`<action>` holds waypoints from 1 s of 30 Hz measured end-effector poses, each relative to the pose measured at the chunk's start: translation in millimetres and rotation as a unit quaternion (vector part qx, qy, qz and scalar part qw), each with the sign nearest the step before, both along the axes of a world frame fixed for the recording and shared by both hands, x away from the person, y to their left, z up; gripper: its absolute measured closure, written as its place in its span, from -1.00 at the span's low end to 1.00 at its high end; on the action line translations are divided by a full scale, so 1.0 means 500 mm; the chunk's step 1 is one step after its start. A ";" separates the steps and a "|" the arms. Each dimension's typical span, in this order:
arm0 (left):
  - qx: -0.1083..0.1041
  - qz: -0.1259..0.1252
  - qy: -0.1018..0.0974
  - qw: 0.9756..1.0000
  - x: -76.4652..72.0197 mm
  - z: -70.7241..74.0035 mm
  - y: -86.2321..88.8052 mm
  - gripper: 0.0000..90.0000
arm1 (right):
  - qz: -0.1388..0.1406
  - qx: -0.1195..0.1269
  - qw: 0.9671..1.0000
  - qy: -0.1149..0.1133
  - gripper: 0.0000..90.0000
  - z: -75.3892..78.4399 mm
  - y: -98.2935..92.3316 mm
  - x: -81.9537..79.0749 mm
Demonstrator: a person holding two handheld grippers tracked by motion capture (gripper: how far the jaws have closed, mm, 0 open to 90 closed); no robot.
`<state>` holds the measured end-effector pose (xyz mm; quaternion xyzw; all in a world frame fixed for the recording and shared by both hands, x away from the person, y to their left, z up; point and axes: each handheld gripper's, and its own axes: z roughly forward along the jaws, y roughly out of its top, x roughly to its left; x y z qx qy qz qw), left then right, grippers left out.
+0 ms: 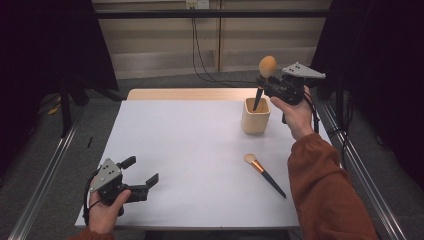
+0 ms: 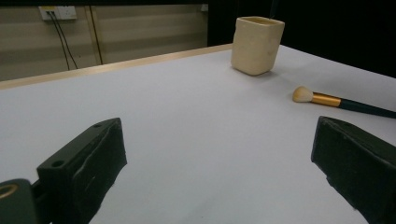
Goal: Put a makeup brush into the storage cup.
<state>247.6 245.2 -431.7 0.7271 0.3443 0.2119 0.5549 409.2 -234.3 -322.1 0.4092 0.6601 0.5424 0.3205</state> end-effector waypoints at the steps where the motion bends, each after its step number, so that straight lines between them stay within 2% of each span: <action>1: -0.005 0.004 0.003 1.000 -0.001 -0.001 0.000 -0.93 | 0.000 0.000 1.000 0.001 0.48 -0.003 -0.001 0.001; 6: 0.001 0.003 0.002 1.000 0.000 -0.001 0.000 -0.93 | -0.005 0.000 1.000 0.004 0.48 -0.015 -0.005 0.008; 11: 0.002 0.005 0.003 1.000 0.004 -0.001 -0.002 -0.93 | -0.006 -0.012 1.000 0.010 0.48 -0.027 -0.005 0.019; 18: -0.003 0.006 0.004 1.000 0.004 0.000 0.000 -0.93 | -0.004 -0.012 1.000 0.020 0.48 -0.053 0.000 0.028; 21: 0.005 0.003 0.002 1.000 0.004 0.000 0.000 -0.93 | -0.005 -0.011 1.000 0.025 0.48 -0.067 -0.001 0.031; 30: 0.010 0.005 0.002 1.000 0.004 -0.001 -0.001 -0.93 | -0.007 -0.003 0.999 0.033 0.48 -0.098 -0.008 0.032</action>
